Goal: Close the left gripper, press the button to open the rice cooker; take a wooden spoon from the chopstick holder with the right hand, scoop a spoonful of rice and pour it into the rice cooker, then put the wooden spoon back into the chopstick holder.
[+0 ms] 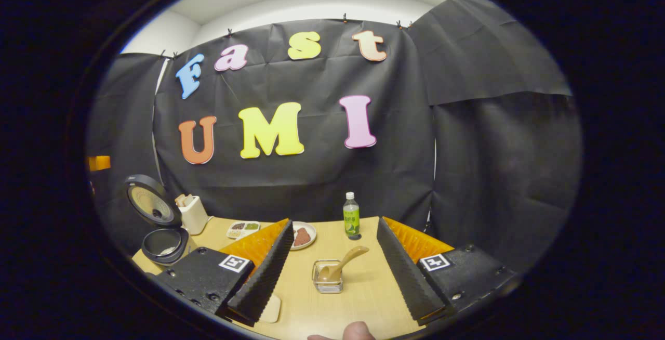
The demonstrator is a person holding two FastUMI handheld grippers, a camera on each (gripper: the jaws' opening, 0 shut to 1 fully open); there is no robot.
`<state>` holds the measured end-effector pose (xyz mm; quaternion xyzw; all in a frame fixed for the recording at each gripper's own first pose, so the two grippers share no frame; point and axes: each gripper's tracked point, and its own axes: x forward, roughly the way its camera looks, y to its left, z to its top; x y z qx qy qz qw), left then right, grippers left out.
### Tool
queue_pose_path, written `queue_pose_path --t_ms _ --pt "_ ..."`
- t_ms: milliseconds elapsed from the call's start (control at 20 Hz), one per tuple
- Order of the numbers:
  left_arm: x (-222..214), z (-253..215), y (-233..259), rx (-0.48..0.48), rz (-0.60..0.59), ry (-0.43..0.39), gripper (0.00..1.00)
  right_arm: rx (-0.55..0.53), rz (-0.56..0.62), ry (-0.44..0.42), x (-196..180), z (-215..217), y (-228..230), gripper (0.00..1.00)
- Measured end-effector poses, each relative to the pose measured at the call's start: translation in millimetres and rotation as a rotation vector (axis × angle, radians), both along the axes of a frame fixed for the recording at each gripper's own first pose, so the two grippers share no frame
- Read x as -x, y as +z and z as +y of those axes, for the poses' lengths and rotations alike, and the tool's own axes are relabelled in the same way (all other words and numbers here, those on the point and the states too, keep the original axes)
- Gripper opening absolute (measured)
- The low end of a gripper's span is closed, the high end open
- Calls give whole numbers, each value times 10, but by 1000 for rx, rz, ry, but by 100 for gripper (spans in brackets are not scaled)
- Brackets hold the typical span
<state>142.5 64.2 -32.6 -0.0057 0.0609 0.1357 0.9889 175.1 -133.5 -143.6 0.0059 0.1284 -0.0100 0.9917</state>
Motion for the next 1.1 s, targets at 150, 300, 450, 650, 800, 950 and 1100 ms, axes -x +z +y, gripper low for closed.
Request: queue_pose_path --t_ms 150,300,450,650,800,950,1100 --pt "103 -138 54 -17 -27 11 94 -6 32 12 -106 -30 -262 100" --pt "231 -285 -14 -38 -16 40 95 -19 59 36 -281 -36 -565 100" --pt "267 -449 -24 -42 -22 35 95 -41 104 43 -470 -97 -913 100" --pt "249 -510 -49 -47 -17 60 95 -82 200 44 -737 -177 -1432 100" --pt "230 -524 -73 -30 -16 90 95 -103 270 42 -993 -235 -1859 97" --pt "258 -491 -135 -38 -5 127 95 -169 345 45 -1181 -212 -2193 93" --pt "325 -450 -233 -43 33 169 95 -185 389 68 -1333 -184 -2388 78"
